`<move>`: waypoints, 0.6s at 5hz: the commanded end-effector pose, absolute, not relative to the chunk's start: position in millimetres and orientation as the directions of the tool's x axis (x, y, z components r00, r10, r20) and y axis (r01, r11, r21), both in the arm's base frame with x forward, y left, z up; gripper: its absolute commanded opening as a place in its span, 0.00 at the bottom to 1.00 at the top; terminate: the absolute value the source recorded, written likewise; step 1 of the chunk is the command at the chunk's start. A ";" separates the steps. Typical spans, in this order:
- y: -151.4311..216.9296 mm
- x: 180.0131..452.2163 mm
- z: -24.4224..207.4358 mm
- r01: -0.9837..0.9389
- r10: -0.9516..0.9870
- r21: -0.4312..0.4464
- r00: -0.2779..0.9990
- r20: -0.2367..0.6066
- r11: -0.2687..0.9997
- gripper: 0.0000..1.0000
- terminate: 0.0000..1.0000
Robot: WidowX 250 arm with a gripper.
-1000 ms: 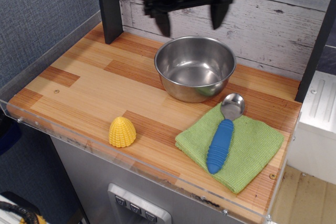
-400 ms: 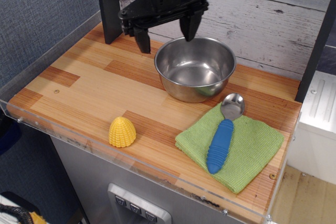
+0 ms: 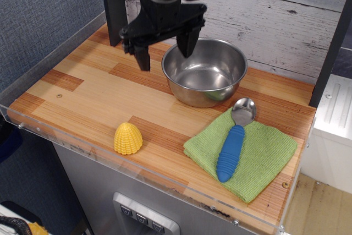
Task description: Move the metal pot to the front left corner of the table.
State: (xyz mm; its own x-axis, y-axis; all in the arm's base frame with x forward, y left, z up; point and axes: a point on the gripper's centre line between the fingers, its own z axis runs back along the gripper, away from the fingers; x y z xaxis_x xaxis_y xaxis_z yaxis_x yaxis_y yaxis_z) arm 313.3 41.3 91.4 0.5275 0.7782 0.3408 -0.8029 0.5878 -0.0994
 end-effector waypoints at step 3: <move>45.9 339.3 51.1 -0.796 0.785 -0.119 0.539 0.306 0.593 1.00 0.00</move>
